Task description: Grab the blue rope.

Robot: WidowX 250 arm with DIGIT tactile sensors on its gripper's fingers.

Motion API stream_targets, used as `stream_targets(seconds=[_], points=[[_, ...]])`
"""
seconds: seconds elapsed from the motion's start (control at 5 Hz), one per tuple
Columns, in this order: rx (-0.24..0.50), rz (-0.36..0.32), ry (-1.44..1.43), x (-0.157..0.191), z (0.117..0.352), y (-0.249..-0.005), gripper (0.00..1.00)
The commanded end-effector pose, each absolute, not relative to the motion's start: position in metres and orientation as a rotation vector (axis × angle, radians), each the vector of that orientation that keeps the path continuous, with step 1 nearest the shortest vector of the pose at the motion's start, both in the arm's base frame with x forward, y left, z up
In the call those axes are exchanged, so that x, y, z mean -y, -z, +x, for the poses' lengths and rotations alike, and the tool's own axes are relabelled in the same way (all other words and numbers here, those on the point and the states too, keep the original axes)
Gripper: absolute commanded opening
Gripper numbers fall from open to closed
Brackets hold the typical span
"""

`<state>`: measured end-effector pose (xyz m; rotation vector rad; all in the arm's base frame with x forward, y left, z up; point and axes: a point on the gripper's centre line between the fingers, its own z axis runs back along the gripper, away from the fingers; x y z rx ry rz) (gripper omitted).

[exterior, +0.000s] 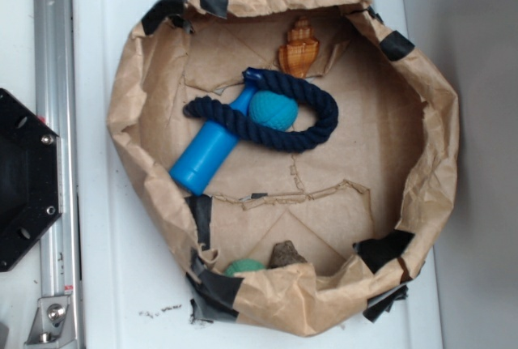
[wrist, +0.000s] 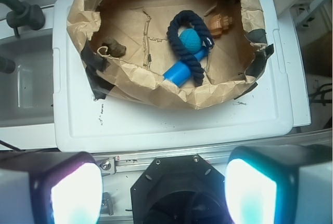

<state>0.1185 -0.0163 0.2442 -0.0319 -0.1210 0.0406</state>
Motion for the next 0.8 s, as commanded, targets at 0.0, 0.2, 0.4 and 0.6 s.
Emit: stream_targets(seconds=[0.0, 0.2, 0.4, 0.6], points=[[0.121, -0.032, -0.041, 0.016, 0.119, -0.244, 1.0], [0.136, -0.044, 0.21, 0.008, 0.169, -0.226, 1.0], [0.138, -0.089, 0.415, 0.007, 0.219, -0.201, 1.0], [0.123, -0.058, 0.505, 0.003, 0.269, -0.165, 1.0]])
